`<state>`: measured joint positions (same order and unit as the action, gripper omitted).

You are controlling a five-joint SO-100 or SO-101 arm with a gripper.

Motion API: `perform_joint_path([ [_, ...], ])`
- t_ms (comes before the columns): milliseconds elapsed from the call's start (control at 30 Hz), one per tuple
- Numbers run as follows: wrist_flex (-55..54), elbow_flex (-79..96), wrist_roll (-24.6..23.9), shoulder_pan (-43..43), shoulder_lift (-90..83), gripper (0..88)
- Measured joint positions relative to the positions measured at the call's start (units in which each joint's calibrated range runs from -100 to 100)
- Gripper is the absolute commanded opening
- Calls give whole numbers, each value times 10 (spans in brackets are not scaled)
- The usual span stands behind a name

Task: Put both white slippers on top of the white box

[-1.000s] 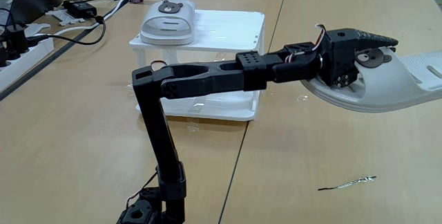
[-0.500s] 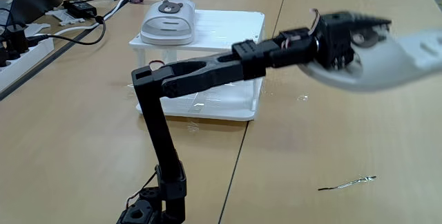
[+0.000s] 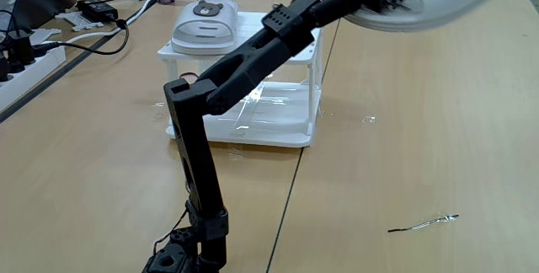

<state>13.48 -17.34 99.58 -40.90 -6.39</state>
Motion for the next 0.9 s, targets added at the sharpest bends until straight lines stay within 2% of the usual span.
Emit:
perform_joint_path([
  [400, 0, -4, 0, 282, 32, 8],
  [700, 0, -4, 0, 386, 55, 8],
  [900, 1, -4, 0, 416, 80, 8],
])
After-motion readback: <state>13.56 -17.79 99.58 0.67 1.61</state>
